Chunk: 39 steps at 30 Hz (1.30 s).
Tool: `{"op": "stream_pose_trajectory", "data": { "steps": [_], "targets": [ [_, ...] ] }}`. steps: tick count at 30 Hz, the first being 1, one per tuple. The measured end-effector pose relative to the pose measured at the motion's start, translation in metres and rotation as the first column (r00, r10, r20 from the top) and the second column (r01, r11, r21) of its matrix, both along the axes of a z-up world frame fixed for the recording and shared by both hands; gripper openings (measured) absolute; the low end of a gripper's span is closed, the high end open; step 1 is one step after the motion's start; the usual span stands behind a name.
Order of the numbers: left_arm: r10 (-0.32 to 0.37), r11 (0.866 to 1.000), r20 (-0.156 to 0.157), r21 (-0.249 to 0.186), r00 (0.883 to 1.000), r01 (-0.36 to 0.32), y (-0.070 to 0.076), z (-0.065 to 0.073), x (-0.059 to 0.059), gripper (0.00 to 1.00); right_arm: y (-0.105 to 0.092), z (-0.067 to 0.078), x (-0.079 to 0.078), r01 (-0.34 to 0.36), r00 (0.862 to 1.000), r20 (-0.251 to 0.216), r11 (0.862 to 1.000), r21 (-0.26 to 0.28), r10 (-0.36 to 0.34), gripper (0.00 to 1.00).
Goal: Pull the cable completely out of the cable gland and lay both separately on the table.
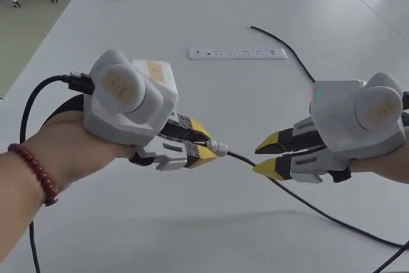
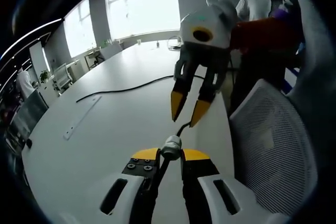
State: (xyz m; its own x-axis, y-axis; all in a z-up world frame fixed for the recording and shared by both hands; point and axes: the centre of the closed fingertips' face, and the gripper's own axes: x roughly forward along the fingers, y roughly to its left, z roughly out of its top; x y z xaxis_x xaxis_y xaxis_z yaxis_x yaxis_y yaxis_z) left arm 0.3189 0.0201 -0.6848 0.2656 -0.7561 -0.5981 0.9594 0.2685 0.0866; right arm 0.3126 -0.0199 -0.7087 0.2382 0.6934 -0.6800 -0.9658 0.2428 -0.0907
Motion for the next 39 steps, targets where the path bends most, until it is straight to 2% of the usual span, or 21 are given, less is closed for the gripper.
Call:
{"op": "stream_pose_trajectory", "data": {
  "steps": [12, 15, 17, 18, 22, 28, 35, 39],
  "targets": [
    [-0.018, 1.000, 0.000, -0.008, 1.000, 0.018, -0.008, 0.001, -0.004, 0.16, 0.024, 0.007, -0.001, -0.054, 0.998, 0.018, 0.998, 0.016, 0.054, 0.08],
    [-0.020, 1.000, 0.000, -0.007, 1.000, 0.020, -0.008, 0.001, -0.004, 0.16, 0.028, 0.009, -0.003, -0.068, 0.998, 0.018, 0.997, 0.024, 0.068, 0.04],
    [-0.021, 1.000, 0.001, -0.004, 1.000, 0.021, -0.007, 0.001, -0.005, 0.16, 0.028, 0.009, -0.004, -0.082, 0.996, 0.021, 0.996, 0.017, 0.082, 0.00],
    [-0.022, 1.000, -0.002, -0.004, 1.000, 0.022, -0.007, 0.000, -0.005, 0.16, 0.028, 0.009, -0.002, -0.083, 0.996, 0.036, 0.996, 0.009, 0.083, 0.00],
    [-0.021, 1.000, -0.002, -0.007, 1.000, 0.021, -0.007, 0.001, -0.005, 0.16, 0.028, 0.011, -0.004, -0.090, 0.995, 0.033, 0.996, 0.012, 0.089, 0.00],
    [-0.004, 1.000, 0.003, -0.019, 1.000, 0.004, -0.002, 0.004, -0.001, 0.16, 0.014, 0.009, -0.002, -0.076, 0.997, 0.033, 0.997, -0.013, 0.076, 0.00],
    [0.020, 1.000, 0.012, -0.023, 1.000, -0.019, 0.007, 0.007, 0.005, 0.16, -0.010, 0.001, 0.007, -0.029, 0.999, 0.023, 0.998, -0.048, 0.030, 0.00],
    [0.033, 0.999, 0.012, -0.020, 0.999, -0.033, 0.013, 0.006, 0.007, 0.16, -0.017, -0.002, 0.009, -0.017, 1.000, 0.015, 0.998, -0.060, 0.018, 0.00]
  ]
}}
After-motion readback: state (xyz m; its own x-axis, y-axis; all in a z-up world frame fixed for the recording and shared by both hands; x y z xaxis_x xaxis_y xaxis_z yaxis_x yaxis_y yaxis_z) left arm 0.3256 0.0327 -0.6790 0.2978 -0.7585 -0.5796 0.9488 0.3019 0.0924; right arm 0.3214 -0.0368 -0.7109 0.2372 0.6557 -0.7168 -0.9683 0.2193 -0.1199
